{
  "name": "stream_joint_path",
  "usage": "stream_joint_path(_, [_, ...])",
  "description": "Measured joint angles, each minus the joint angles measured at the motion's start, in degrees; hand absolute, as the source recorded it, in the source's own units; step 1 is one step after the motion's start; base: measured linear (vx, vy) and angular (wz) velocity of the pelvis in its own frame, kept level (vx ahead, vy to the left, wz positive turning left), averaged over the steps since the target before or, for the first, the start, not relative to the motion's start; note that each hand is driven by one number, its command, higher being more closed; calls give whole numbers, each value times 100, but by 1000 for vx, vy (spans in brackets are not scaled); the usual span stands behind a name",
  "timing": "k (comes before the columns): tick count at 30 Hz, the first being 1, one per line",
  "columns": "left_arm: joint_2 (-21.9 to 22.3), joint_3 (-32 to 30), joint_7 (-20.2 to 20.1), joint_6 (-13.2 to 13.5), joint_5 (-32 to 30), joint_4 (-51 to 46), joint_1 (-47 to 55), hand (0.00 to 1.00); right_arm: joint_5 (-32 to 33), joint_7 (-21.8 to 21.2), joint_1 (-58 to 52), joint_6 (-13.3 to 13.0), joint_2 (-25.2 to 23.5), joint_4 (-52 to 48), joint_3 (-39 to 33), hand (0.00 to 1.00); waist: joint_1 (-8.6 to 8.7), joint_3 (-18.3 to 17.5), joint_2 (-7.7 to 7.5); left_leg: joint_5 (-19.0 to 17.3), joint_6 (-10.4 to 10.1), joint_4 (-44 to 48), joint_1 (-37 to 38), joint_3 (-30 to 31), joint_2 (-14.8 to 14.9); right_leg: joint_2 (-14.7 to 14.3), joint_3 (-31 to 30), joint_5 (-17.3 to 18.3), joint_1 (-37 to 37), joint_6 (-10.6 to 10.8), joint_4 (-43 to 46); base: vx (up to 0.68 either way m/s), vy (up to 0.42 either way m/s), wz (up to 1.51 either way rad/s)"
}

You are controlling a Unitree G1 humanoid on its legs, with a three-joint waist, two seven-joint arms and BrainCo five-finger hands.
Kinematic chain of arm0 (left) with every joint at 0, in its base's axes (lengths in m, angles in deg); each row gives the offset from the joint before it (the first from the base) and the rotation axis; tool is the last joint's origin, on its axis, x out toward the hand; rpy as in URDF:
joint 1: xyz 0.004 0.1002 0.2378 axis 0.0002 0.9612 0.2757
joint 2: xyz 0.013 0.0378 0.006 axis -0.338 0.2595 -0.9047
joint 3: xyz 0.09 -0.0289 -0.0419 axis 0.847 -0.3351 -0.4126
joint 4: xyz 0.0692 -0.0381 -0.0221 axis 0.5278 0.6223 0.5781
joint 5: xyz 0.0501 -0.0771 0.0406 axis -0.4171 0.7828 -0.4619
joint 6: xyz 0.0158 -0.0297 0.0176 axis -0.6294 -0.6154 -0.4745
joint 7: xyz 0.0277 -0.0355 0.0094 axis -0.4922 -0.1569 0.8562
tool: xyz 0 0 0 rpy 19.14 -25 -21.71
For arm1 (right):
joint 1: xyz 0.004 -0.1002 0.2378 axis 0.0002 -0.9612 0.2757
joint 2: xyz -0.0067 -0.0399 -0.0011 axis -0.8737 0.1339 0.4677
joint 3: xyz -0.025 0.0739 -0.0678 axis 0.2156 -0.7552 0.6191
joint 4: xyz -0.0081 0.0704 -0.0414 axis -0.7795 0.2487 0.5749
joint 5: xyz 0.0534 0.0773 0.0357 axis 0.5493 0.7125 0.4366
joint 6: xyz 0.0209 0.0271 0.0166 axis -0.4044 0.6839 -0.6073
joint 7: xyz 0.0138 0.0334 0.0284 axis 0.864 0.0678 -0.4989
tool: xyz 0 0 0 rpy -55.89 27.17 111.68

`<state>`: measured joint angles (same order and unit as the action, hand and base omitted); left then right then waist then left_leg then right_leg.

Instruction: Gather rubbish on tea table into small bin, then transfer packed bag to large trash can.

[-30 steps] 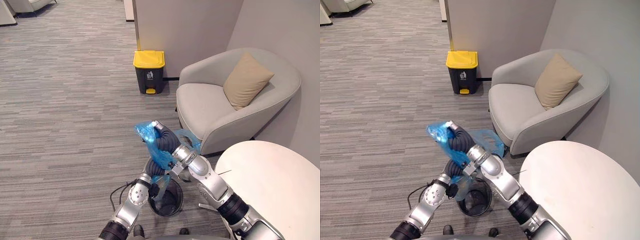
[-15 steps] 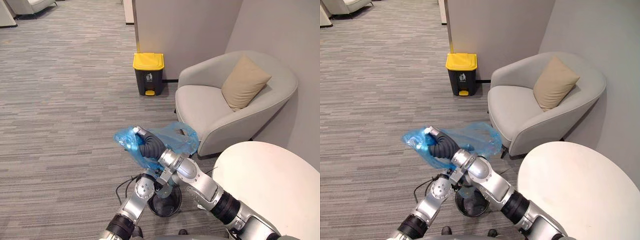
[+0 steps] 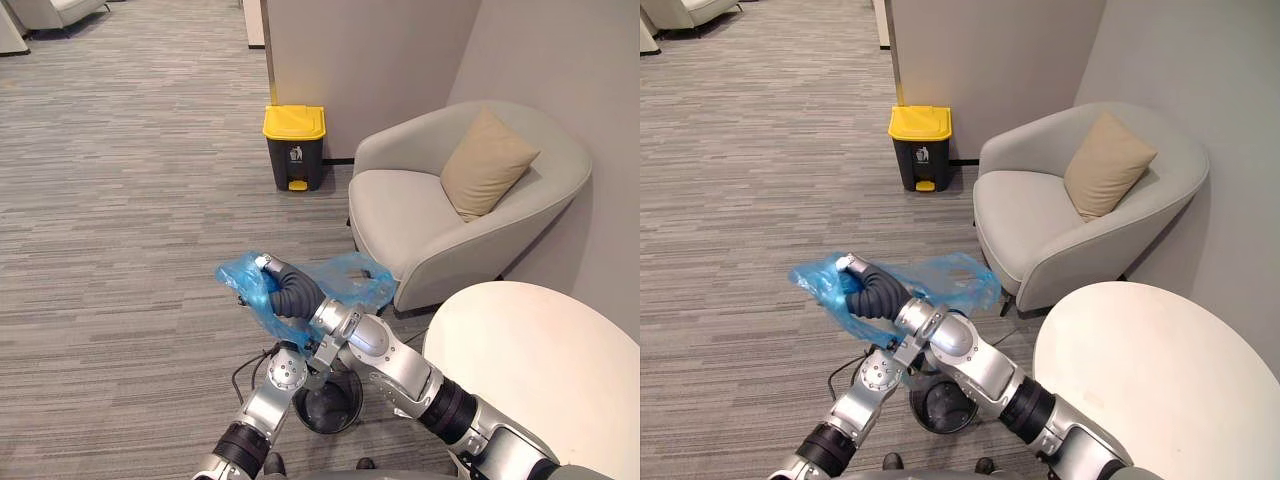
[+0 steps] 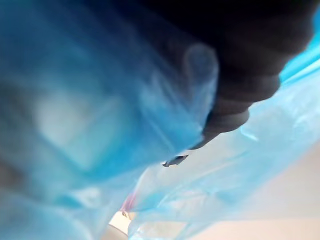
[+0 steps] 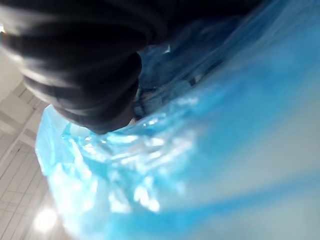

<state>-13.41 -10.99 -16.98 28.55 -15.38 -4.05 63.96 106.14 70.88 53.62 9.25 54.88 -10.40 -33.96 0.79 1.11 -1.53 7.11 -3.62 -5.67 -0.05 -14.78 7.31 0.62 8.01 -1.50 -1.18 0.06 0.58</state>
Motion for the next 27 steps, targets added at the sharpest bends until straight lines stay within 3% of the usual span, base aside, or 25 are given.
stream_joint_path(7, [1, -192, -81, 0, 199, 11, 99, 100, -695, -19, -74, -53, -68, 0, 4, 0, 47, 0, 2, 0, -1, -20, 4, -16, 5, -8, -23, -10, 1, -1, -28, 0, 1, -1])
stream_joint_path(15, [1, -569, -82, 0, 256, 74, 327, 100, -2046, 7, -706, -244, -41, 2, -84, 0, 76, -2, 4, 0, -1, -21, 12, -15, 4, -6, -23, -11, 11, 0, -35, 0, 0, 0])
stream_joint_path(20, [-3, -895, -77, 0, 324, 147, 487, 100, -2848, 27, -977, -286, 119, 37, -304, 0, 105, -2, 4, 0, -1, -23, 29, -15, 0, 1, -24, -10, 22, 2, -27, 0, 0, 0])
stream_joint_path(27, [-27, -1353, -72, 1, 421, 156, 601, 100, -3496, 55, -1616, -415, 380, 43, -888, 0, 85, -2, 5, 0, 0, -23, 32, -14, -7, 7, -22, -11, 26, 4, -28, 0, 0, 0])
